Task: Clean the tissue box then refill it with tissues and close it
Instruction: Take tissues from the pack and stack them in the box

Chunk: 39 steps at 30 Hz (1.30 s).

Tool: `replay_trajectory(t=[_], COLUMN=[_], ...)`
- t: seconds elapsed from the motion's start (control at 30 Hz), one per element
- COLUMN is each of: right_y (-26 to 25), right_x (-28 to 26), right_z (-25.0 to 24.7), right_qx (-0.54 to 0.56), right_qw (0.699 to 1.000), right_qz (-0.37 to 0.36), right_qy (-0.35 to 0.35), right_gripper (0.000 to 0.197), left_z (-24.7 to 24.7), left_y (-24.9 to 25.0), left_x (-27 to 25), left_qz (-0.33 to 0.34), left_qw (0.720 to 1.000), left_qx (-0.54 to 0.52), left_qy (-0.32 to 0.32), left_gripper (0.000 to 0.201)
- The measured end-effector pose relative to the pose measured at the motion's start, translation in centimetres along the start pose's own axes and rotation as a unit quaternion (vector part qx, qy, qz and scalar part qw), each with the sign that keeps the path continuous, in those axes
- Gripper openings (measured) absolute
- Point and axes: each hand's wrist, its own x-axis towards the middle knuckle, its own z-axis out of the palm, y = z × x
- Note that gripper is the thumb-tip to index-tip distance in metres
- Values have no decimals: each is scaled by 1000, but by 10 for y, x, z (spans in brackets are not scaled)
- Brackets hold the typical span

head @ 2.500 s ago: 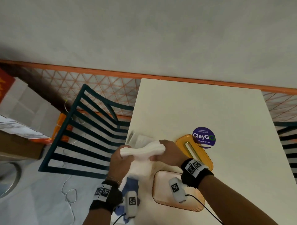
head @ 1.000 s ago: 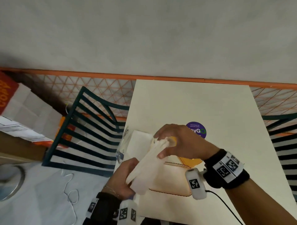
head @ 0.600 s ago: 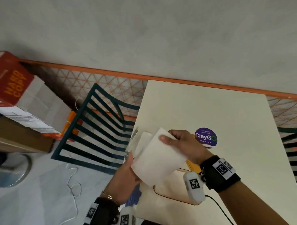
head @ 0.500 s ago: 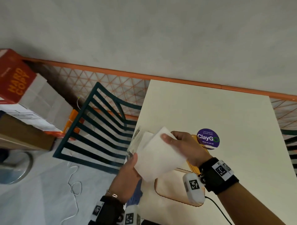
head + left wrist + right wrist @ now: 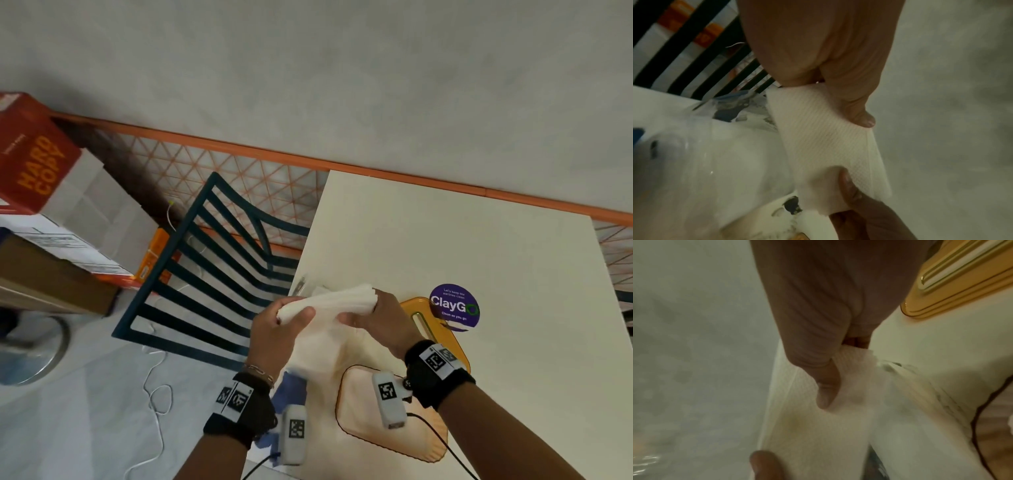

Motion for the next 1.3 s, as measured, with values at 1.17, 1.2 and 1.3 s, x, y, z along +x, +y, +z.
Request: replay_trajectory(t=[1.17, 1.2, 1.3], right_y=[48, 47, 42], right_x=[24, 24, 22], right_z=[20, 21, 23], right_qx=[-100, -106, -109], right_qw=[995, 994, 994], right_qz=[-4, -4, -11], right_qy=[-14, -19, -27], right_gripper=[47, 43, 33], left_z=[19, 21, 21], left_y=[-56, -54, -51], left_x=[26, 26, 28], left_qz=[-58, -60, -80], left_qw=[998, 998, 996], left_qx=[-27, -9, -18], left_qy=[22, 16, 22], left_gripper=[55, 53, 51])
